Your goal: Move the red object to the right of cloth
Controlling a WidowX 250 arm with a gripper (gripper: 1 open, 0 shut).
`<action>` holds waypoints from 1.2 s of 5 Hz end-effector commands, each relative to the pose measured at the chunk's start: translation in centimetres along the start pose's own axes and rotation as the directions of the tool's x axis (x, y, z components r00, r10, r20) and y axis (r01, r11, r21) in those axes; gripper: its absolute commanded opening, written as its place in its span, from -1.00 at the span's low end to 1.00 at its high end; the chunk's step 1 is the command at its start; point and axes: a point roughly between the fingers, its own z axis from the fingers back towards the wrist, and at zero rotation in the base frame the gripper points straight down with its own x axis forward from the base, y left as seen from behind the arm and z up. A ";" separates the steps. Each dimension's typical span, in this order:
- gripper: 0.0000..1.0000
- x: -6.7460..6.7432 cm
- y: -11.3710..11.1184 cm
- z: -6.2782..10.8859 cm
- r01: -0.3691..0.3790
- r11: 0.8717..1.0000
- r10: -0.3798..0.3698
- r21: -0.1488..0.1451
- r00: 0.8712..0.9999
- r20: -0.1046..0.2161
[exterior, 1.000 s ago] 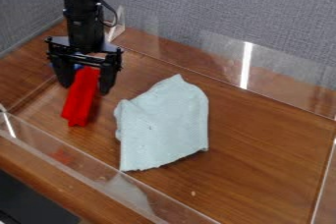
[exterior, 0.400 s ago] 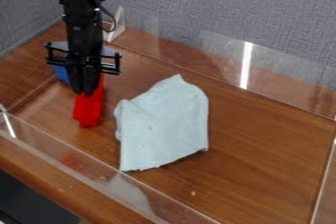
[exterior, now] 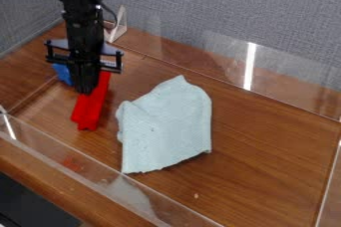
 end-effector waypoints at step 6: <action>1.00 -0.6 -3.3 6.5 0.090 0.996 -0.089 0.003 0.978 0.189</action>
